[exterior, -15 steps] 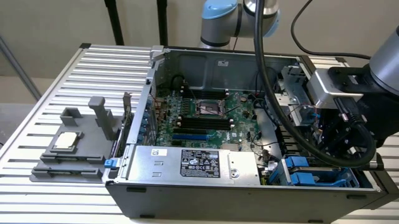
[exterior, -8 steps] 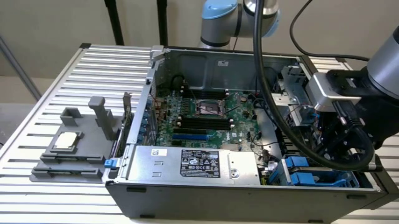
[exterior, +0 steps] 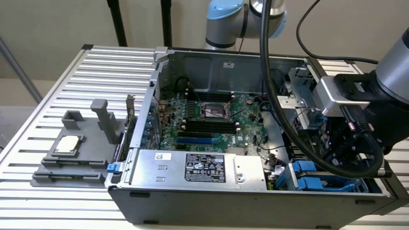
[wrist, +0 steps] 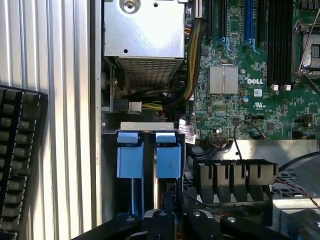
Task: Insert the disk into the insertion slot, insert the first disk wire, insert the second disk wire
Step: 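Insert the second disk wire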
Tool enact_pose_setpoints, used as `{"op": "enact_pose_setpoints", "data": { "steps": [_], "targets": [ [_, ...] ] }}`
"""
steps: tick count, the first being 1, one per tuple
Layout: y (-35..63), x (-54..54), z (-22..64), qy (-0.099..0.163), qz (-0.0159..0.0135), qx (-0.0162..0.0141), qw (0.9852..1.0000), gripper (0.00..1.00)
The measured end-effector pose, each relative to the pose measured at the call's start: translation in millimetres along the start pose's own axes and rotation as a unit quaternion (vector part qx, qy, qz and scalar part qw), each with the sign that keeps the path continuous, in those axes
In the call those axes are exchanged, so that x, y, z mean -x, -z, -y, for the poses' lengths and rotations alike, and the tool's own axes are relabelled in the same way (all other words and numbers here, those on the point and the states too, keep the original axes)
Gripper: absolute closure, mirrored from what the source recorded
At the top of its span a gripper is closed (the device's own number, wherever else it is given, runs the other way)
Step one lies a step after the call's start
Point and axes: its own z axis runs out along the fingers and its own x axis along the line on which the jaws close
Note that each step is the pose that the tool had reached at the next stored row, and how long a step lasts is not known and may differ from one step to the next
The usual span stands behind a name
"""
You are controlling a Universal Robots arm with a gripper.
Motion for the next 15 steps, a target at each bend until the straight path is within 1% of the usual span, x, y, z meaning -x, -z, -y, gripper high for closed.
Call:
{"op": "enact_pose_setpoints", "data": {
  "steps": [15],
  "targets": [
    [-1.9,-0.5,-0.9,0.003,0.0005,-0.0018,1.0000,0.84]
  ]
}}
